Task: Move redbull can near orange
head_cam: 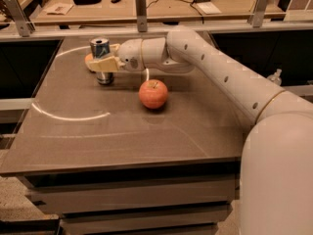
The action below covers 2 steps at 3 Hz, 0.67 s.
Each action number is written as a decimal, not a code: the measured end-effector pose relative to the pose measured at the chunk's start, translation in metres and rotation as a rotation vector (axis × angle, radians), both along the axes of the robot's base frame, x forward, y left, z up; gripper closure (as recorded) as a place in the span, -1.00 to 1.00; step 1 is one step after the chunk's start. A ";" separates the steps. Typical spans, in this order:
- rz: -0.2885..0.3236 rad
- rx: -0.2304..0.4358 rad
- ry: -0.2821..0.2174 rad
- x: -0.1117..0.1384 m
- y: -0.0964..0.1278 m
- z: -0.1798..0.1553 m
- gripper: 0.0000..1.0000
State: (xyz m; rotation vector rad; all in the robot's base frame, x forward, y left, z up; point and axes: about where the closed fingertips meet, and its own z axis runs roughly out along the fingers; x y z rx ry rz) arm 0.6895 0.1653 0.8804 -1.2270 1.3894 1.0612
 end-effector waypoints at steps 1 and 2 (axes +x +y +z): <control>0.005 0.001 0.000 -0.001 0.003 0.000 -0.76; 0.009 0.001 0.001 -0.002 0.006 0.000 -1.00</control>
Offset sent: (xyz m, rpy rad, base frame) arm -0.0010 0.0027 -0.0001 0.0005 0.0000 0.0044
